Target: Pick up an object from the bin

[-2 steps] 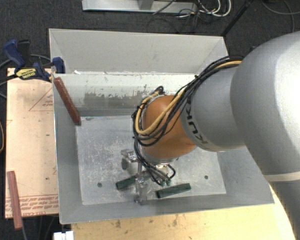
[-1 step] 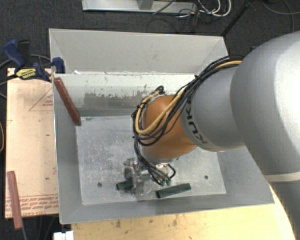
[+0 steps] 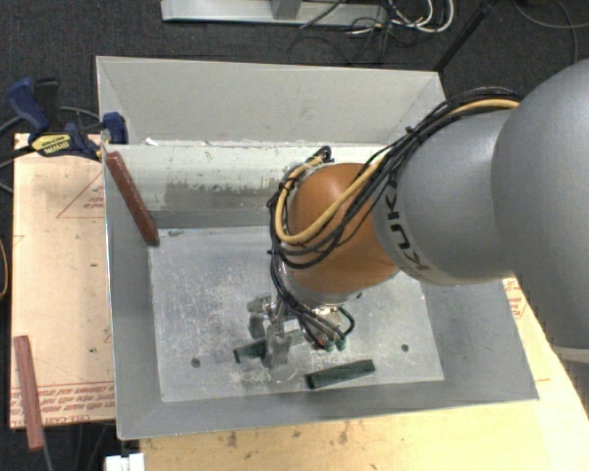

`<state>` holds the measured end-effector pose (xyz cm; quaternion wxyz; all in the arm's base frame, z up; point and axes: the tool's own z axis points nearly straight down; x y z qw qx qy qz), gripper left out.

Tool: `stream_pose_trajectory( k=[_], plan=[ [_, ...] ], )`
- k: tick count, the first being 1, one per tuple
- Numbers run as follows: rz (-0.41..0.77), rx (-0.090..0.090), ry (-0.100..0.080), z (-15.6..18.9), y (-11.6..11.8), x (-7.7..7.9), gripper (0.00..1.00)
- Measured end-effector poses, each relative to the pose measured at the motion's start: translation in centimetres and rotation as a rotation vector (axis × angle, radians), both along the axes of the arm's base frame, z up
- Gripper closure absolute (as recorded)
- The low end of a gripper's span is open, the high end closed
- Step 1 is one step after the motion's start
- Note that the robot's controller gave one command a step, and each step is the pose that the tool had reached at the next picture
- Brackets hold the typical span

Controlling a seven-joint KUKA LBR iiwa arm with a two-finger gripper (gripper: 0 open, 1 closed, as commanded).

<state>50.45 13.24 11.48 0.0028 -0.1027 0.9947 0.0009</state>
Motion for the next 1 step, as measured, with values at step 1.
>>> stream_pose_trajectory(
  k=[1],
  plan=[
    [-0.001, 0.0, -0.001, 4.15, 0.1, 0.15, 1.0]
  ],
)
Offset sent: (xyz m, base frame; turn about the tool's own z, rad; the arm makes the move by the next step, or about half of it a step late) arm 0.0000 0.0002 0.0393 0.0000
